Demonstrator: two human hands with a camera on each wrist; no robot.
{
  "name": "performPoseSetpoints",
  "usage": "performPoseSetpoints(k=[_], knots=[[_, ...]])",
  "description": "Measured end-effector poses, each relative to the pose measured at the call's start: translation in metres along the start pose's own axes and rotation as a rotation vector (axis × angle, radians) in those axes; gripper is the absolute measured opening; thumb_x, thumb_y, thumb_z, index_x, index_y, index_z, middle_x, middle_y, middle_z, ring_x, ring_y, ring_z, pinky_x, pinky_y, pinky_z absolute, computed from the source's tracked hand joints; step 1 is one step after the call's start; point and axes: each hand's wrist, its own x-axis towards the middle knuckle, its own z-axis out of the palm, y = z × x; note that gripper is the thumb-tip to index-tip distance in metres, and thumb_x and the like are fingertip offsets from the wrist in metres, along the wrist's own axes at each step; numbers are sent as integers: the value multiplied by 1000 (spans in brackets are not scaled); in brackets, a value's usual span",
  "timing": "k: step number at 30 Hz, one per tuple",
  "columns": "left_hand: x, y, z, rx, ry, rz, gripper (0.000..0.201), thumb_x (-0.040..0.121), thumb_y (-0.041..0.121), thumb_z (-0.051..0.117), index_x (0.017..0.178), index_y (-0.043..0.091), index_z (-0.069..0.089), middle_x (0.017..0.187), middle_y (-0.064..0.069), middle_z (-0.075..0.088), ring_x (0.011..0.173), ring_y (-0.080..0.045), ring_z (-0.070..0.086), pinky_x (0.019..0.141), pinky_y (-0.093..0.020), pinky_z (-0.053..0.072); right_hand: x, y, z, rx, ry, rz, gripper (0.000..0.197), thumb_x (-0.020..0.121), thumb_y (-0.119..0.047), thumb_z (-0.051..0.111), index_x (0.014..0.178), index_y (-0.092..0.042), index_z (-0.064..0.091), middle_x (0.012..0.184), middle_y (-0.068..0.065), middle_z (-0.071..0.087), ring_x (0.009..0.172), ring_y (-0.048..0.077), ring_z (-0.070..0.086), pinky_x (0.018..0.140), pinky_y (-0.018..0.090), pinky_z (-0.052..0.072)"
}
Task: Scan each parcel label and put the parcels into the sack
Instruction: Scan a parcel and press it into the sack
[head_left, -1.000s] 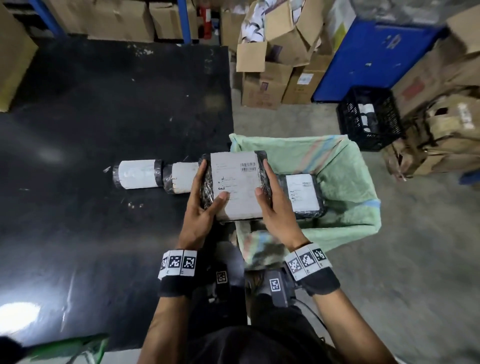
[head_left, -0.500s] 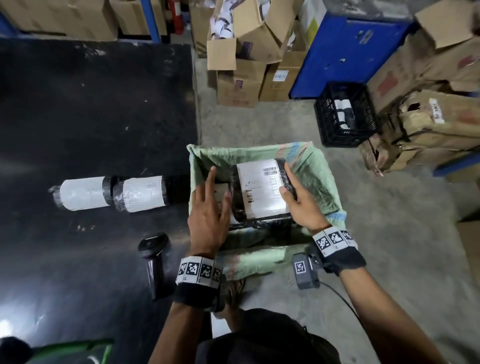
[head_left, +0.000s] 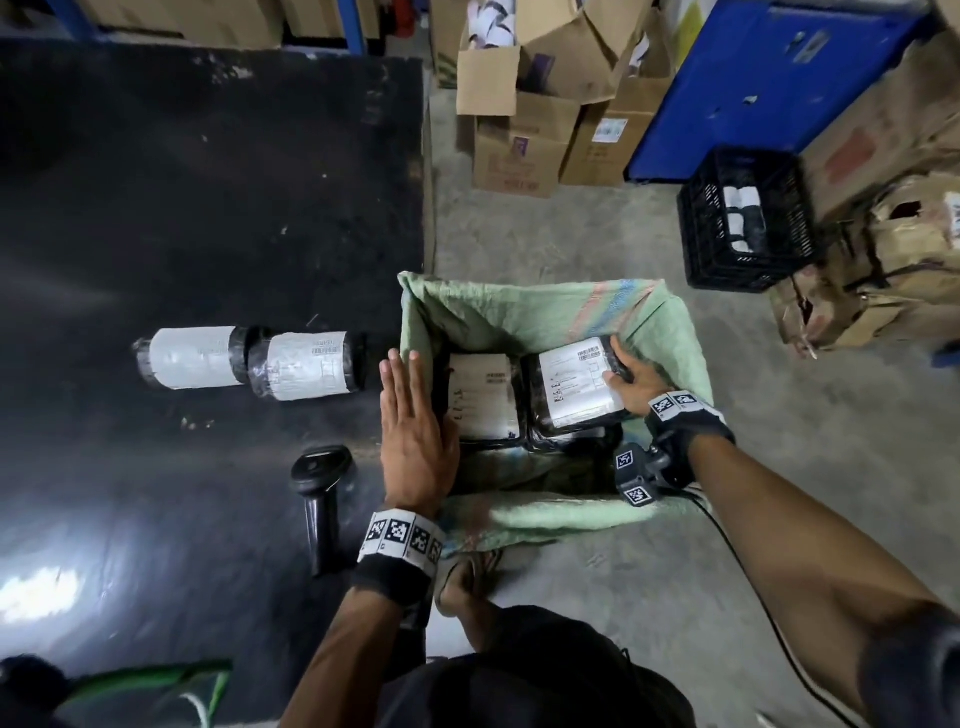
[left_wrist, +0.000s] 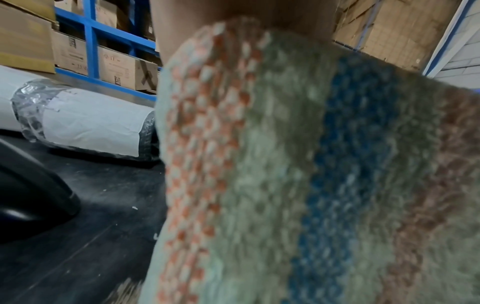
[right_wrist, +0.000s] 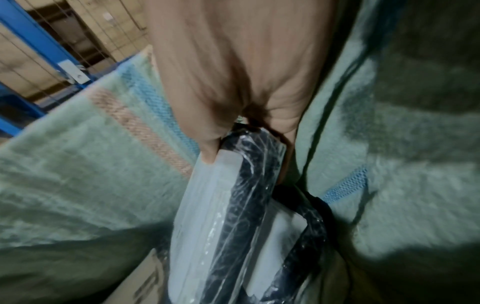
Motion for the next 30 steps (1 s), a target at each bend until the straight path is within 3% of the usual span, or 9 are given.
performPoseSetpoints(k=[3,5,7,9,11,16,19,24,30], knots=[[-1,-4,2,-6,11,5,91,89,4,62,163,-3,10,173,-22,4,161,-36,-2,132,-42,6,7,6,10,37,7,-27,66,99,-24,56,155,-41,25,151,6,47,139,29,43,120,30,26],[-1,-5,3,-5,8,-5,90,89,5,60,163,-3,10,173,-21,4,162,-35,-1,132,-42,8,8,9,19,32,35,-31,65,99,-21,54,156,-37,25,93,-3,69,84,18,62,90,20,44],[-1,-4,5,-10,1,-21,90,89,5,60,163,-2,10,173,-19,4,162,-34,0,132,-43,11,6,11,26,-16,59,-36,65,101,-19,50,158,-32,20,66,1,56,59,16,49,64,14,43],[-1,-4,5,-12,-3,-24,90,88,4,60,163,-2,11,173,-19,6,162,-34,2,132,-45,13,10,16,33,-85,23,-22,70,103,-22,48,160,-30,8,122,21,65,109,35,62,96,25,47],[-2,-4,5,-9,-8,-24,89,88,4,59,163,-1,11,173,-19,6,162,-34,3,131,-47,16,11,16,36,-179,-95,84,78,103,-32,48,158,-35,-8,165,14,14,151,35,18,122,42,17],[-4,-3,3,-51,4,-21,83,91,-7,49,164,2,12,174,-15,6,162,-30,6,129,-49,23,18,16,37,-191,-201,187,91,100,-31,53,153,-42,-20,166,16,3,151,41,16,122,46,19],[-3,-5,0,-67,10,-33,89,85,-17,46,164,4,13,174,-12,6,162,-29,7,129,-48,26,15,0,30,-144,-209,205,88,99,-34,55,157,-36,-11,162,14,26,144,38,34,118,41,29],[-2,-5,-11,-95,-51,-33,91,84,-9,50,165,6,13,174,-13,10,161,-34,7,130,-47,21,-7,-53,4,-253,-217,126,74,100,-50,45,160,-25,8,167,4,7,149,23,21,118,39,26],[-1,-20,-57,-61,-175,-13,67,95,15,64,158,17,41,161,-15,44,148,-37,41,114,-53,44,-79,-136,-11,-113,-174,-162,57,100,-44,49,153,-32,33,151,5,48,141,24,42,118,39,30]])
